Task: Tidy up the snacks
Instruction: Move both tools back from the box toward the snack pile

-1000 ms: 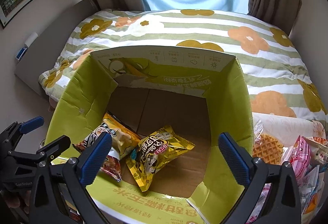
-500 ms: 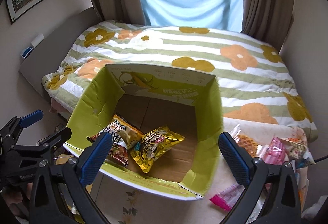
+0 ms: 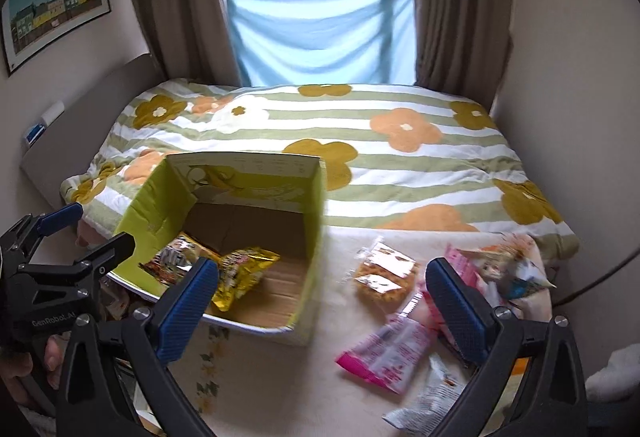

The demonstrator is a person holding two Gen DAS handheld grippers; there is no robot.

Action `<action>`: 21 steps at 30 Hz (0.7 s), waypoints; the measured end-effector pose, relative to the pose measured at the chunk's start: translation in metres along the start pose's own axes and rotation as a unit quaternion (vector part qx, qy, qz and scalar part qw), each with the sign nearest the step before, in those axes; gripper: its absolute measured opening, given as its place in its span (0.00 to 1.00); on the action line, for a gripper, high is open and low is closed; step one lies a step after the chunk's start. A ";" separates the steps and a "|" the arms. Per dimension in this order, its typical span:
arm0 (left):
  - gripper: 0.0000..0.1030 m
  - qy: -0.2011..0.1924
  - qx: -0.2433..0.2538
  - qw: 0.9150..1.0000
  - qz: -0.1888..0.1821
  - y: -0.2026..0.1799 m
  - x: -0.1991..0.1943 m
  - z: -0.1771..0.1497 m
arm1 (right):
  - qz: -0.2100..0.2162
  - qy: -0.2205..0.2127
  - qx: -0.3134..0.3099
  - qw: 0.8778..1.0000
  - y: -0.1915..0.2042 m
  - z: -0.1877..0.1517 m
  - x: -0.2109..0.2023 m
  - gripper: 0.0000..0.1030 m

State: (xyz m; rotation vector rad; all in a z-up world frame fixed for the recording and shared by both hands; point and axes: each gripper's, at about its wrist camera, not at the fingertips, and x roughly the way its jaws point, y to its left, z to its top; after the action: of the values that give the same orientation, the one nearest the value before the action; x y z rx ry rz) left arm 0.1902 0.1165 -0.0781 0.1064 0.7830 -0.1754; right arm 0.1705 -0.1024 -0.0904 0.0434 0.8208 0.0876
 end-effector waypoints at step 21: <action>0.98 0.071 0.052 0.992 -0.088 -0.258 0.014 -0.068 | -0.055 0.070 0.053 0.995 -0.220 -0.112 -0.051 1.00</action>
State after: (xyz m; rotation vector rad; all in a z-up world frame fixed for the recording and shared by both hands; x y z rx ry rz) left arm 0.1025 -0.1267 -0.1431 0.1507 0.9254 -0.3794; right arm 0.0676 -0.3257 -0.1454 0.0930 0.9650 -0.0576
